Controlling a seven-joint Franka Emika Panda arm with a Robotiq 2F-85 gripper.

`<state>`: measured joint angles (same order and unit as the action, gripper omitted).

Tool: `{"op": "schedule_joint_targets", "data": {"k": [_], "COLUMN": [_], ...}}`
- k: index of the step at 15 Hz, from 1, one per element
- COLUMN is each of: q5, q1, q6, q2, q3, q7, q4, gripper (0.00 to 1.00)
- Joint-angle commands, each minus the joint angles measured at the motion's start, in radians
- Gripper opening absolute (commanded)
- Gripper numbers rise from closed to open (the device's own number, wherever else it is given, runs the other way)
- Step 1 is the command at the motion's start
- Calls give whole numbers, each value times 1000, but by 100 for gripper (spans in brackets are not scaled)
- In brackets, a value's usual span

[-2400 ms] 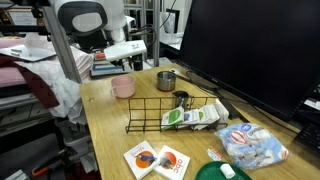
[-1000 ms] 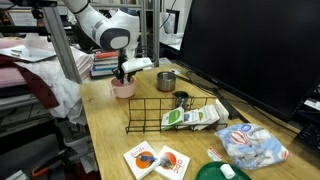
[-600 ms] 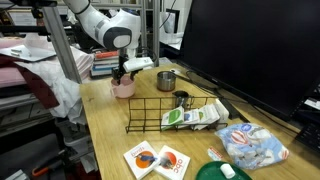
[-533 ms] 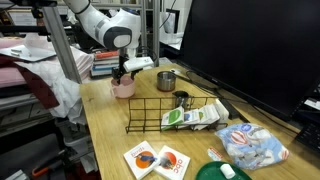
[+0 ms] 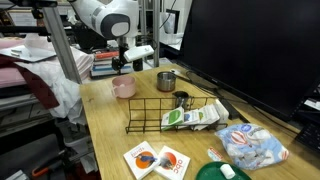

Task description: Pick up one piece of the marshmallow and put it in the pink cup

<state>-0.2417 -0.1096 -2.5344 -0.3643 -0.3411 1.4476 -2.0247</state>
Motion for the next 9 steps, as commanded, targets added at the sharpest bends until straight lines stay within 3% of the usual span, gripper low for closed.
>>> {"op": "schedule_joint_targets", "data": {"k": [1,3,9], "q5": [-19,1,-2], "q1": [24,2,3], "q6": [-24,-1,-7], "q2": [72,45,75], "q3": [-19,-1,2], "q7": [42,2,3], "q4": [-54,-17,-48], "gripper": [100,100,100]}}
